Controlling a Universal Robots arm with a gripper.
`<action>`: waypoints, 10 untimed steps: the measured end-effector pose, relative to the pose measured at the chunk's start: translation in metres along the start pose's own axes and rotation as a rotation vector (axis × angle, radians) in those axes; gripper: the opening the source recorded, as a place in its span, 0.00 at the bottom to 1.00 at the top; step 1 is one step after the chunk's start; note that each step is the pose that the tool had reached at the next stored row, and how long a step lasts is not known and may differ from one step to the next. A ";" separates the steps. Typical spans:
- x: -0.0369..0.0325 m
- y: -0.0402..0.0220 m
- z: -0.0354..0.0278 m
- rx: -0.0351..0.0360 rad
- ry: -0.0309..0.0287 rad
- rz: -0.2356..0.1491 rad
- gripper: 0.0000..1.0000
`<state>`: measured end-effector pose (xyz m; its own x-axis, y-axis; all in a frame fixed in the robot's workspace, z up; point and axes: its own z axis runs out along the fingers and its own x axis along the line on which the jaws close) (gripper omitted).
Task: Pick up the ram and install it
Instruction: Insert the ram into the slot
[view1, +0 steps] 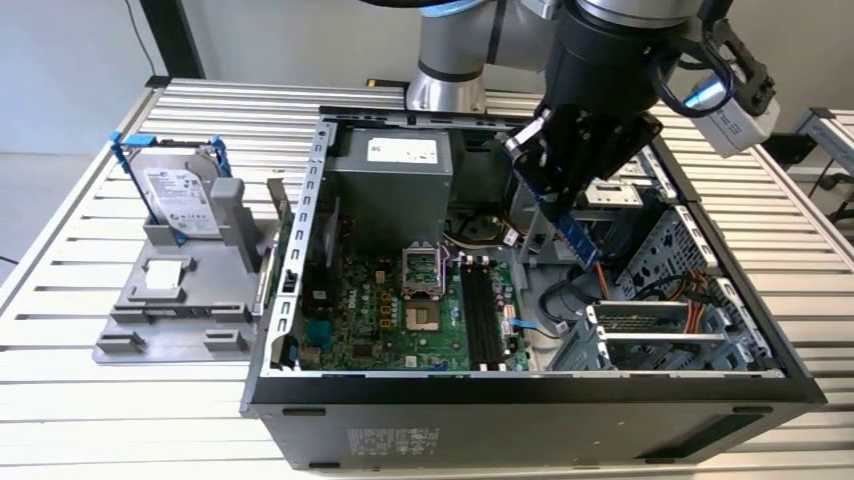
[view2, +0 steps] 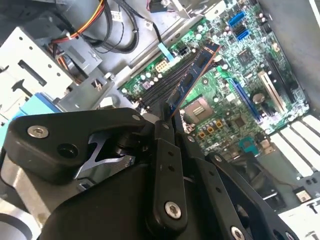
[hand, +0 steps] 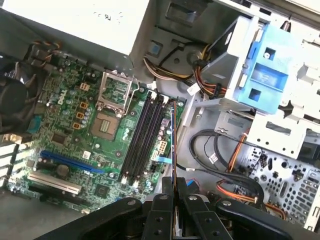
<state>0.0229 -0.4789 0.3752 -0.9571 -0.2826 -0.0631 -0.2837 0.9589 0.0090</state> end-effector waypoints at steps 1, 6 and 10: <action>0.0000 0.0000 0.0000 0.0010 -0.0002 0.016 0.00; 0.0000 0.0000 0.0000 0.0054 -0.0008 0.087 0.00; 0.0000 0.0000 0.0000 0.0086 -0.0012 0.136 0.00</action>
<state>0.0229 -0.4789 0.3753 -0.9867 -0.1501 -0.0631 -0.1509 0.9885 0.0090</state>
